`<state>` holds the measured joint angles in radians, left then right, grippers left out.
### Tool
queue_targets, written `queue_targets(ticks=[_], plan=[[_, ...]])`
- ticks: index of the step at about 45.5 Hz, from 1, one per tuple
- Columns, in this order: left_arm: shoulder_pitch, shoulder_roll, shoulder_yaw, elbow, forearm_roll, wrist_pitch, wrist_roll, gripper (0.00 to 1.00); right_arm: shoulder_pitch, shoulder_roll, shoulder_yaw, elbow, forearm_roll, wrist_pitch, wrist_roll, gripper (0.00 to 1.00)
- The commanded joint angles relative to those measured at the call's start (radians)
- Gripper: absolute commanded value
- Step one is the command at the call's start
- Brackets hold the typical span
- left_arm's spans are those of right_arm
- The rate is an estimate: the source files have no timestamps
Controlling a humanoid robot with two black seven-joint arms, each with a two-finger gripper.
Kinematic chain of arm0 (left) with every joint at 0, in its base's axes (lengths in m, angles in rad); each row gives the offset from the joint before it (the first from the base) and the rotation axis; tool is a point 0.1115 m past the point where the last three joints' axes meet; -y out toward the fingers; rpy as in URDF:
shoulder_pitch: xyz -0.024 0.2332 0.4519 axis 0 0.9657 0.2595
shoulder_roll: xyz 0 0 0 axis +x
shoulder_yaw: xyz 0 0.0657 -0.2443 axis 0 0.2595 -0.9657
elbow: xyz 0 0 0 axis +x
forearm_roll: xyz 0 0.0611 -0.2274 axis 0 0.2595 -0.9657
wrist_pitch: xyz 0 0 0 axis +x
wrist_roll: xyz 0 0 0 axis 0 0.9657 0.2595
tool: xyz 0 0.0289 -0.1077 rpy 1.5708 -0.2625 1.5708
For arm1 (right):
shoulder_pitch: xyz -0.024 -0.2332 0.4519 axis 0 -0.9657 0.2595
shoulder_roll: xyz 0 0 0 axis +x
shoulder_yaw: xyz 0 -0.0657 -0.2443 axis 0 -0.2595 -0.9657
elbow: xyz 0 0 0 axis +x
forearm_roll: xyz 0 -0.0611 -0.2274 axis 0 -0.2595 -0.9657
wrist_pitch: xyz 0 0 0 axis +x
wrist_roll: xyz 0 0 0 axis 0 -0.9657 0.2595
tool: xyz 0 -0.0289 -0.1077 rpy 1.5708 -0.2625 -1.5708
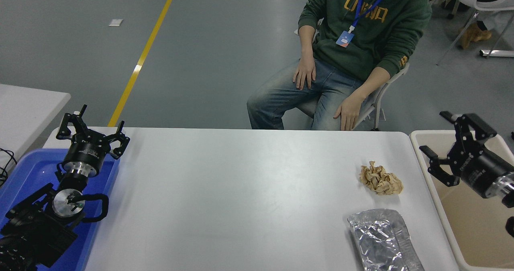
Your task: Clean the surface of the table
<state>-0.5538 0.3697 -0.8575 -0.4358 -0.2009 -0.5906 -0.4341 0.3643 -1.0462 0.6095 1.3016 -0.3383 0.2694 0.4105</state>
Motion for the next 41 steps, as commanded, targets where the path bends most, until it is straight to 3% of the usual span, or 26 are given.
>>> queue_targets(ticks=[1, 7, 21, 41], plan=[[0.000, 0.000, 0.000, 0.000, 0.002, 0.000, 0.000, 1.00, -0.001, -0.095, -0.027, 0.057, -0.280, 0.025, 0.059, 0.94], [0.000, 0.000, 0.000, 0.000, 0.000, 0.000, 0.000, 1.00, -0.011, -0.098, -0.045, 0.067, -0.380, 0.017, 0.109, 0.99], [0.000, 0.000, 0.000, 0.000, 0.000, 0.000, 0.000, 1.00, -0.041, -0.124, -0.056, 0.099, -0.740, -0.051, 0.125, 0.99], [0.000, 0.000, 0.000, -0.001, 0.000, 0.000, 0.000, 1.00, -0.039, -0.113, -0.296, 0.102, -1.139, -0.427, 0.111, 0.99]])
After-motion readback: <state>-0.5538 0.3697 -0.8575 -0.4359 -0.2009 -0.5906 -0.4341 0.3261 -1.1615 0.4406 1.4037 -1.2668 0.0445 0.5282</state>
